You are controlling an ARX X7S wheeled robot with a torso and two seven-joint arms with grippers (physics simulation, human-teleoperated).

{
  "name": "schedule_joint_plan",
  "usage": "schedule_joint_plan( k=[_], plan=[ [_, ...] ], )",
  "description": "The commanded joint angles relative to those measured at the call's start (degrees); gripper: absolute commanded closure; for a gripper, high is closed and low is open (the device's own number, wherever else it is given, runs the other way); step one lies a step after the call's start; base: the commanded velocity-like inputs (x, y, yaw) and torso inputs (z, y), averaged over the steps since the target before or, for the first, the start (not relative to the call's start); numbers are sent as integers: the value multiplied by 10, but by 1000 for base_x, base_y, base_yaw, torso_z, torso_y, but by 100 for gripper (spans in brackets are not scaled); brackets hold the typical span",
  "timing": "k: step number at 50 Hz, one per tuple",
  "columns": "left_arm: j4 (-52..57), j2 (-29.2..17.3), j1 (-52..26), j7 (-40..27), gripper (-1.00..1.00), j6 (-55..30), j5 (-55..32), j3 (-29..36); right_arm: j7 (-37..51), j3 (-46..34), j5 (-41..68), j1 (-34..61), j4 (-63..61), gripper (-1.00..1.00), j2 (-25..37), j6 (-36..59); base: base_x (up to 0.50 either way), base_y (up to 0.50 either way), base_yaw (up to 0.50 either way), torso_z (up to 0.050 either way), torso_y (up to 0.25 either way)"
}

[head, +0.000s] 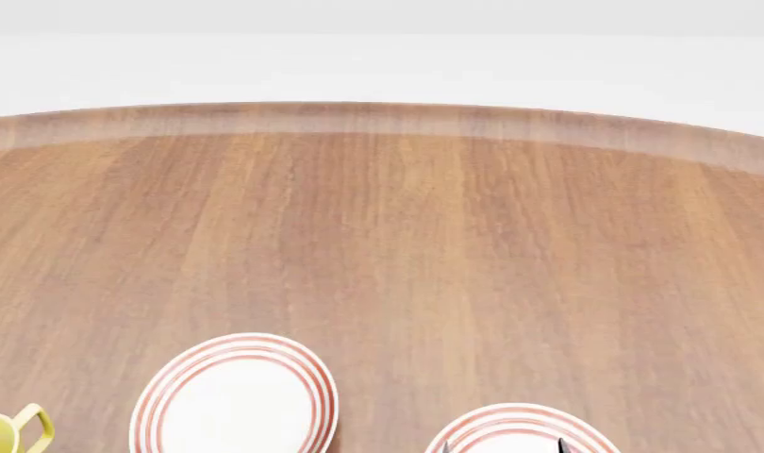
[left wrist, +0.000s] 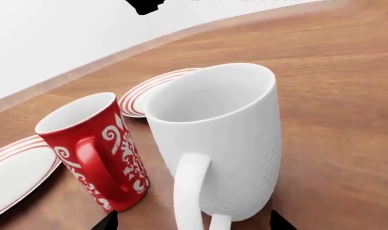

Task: Put the white mug on the left plate.

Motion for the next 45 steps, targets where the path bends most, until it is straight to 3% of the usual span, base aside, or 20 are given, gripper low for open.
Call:
schedule_joint_plan(
  k=[1,45],
  plan=[
    [16,-7,1,1,-100,-22,12,3,3,-3,1,0,-1,-100,2,1,0,0,0,0,0],
    [24,-8,-31,5,-100,-50,10,12,12,-15,3,8,7,-100,8,3,0,0,0,0,0]
  ],
)
